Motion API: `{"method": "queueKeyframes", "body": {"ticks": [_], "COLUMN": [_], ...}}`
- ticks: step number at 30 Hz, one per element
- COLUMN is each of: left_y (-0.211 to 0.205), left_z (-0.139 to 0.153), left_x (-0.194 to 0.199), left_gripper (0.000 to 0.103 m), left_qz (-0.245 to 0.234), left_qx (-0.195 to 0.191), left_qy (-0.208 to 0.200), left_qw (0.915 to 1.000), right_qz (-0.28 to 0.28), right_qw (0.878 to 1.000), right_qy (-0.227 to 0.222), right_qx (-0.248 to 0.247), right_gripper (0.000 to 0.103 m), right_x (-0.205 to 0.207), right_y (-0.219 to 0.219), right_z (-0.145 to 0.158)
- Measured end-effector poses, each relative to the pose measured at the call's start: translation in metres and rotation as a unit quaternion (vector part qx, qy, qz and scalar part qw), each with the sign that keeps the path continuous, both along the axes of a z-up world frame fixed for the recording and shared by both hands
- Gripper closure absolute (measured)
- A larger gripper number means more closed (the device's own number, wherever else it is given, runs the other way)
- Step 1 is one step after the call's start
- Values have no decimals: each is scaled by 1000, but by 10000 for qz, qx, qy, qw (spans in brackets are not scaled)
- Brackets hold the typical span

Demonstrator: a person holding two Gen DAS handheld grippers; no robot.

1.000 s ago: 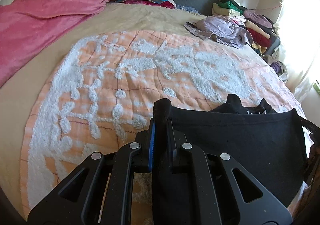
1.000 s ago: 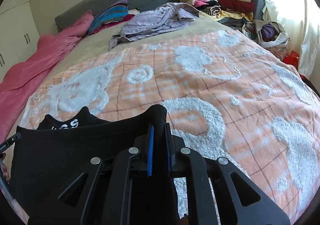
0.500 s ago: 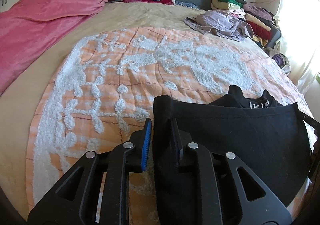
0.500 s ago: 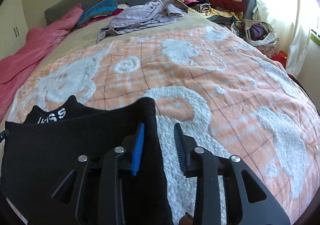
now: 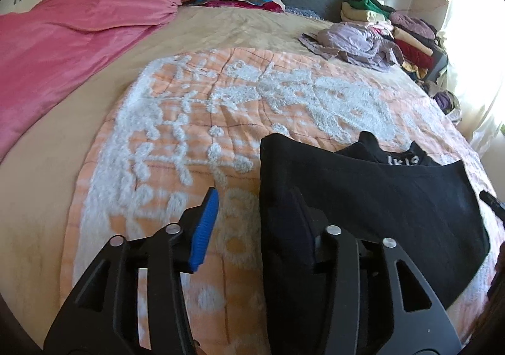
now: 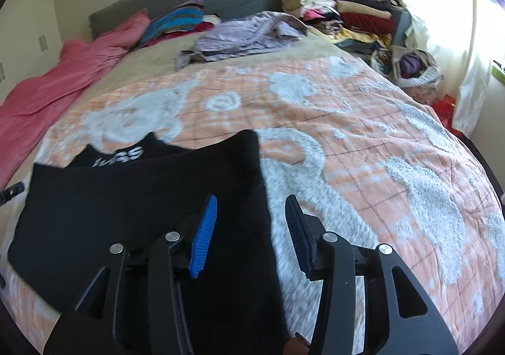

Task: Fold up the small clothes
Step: 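Open both tools and pull them back from the folded shirt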

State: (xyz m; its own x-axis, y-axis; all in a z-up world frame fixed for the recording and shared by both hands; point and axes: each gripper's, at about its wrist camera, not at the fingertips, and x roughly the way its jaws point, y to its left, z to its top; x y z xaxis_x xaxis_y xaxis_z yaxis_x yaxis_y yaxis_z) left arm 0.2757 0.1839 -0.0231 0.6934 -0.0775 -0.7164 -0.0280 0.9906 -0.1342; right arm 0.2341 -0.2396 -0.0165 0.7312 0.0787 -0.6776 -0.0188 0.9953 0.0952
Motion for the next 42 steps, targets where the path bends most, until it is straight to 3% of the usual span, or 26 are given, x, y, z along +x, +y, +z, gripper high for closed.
{"method": "queueKeyframes", "body": {"ticks": [10, 18, 25, 27, 37, 42], "left_y": [-16, -49, -64, -64, -63, -63], "left_z": [21, 7, -25, -30, -31, -28], "left_x": [-51, -74, -83, -86, -100, -108], "left_gripper": [49, 49, 49, 49, 49, 49], "left_qz": [-15, -401, -534, -533, -494, -471], "left_qx": [-146, -20, 2, 18, -13, 5], "left_qy": [-355, -80, 464, 473, 398, 359], "left_qw": [9993, 9992, 9975, 9975, 9980, 9982], "right_qz": [407, 722, 697, 594, 468, 413], "right_qw": [9991, 9973, 9966, 9968, 9972, 9976], "right_qy": [-62, 68, 424, 536, 519, 400], "right_qx": [122, -88, -118, -74, 275, 382], "right_gripper": [54, 54, 54, 49, 49, 37], "right_x": [-45, -60, -63, -64, -84, -95], "right_y": [18, 42, 48, 43, 27, 24], "right_z": [8, 3, -16, -23, -27, -22]}}
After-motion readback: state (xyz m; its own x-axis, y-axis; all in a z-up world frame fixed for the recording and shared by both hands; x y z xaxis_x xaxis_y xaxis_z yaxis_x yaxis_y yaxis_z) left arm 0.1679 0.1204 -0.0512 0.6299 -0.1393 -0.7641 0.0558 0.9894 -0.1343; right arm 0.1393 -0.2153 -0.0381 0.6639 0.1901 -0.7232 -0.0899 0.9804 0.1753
